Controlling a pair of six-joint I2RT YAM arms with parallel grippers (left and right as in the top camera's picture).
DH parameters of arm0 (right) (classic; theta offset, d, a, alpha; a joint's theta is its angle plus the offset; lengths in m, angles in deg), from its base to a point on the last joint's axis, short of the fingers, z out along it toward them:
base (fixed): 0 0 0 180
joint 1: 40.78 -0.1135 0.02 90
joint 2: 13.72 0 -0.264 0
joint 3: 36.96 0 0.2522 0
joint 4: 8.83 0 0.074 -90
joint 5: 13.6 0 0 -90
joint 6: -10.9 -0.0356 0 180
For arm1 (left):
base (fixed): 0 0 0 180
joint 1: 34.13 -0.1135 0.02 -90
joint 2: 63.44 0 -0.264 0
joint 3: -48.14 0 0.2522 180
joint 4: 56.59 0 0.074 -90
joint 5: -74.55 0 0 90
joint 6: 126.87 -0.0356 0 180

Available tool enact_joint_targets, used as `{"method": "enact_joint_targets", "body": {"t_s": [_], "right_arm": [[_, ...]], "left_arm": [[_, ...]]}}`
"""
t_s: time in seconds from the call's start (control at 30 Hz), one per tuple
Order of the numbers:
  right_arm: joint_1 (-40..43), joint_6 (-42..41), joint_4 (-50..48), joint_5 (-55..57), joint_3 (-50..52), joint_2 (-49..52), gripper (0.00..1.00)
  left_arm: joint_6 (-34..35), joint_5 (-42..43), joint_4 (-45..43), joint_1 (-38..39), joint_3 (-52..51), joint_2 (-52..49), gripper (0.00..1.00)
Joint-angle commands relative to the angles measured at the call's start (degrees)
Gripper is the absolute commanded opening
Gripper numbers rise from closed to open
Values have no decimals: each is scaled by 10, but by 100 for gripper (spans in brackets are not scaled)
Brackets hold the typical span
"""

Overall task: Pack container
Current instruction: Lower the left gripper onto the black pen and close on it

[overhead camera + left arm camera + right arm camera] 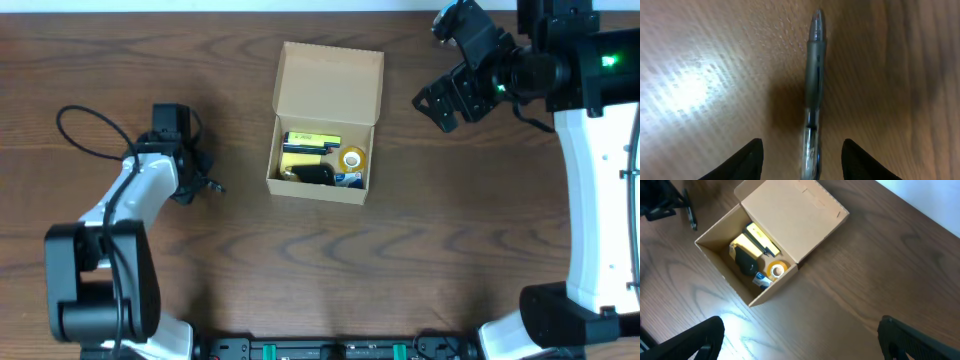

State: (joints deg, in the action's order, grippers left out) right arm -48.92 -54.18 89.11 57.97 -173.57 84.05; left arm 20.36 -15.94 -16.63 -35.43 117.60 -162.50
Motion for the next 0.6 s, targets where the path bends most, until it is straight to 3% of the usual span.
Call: {"method": "enact_joint_targets", "body": {"t_s": [0.0, 0.23, 0.57], "right_arm": [[2, 6, 0, -3, -5, 2, 99], [2, 6, 0, -3, -5, 2, 99], [2, 6, 0, -3, -5, 2, 99]], "left_arm": [[21, 5, -3, -3, -4, -14, 51], [37, 17, -3, -3, -4, -32, 49], [63, 50, 15, -4, -4, -53, 27]]}}
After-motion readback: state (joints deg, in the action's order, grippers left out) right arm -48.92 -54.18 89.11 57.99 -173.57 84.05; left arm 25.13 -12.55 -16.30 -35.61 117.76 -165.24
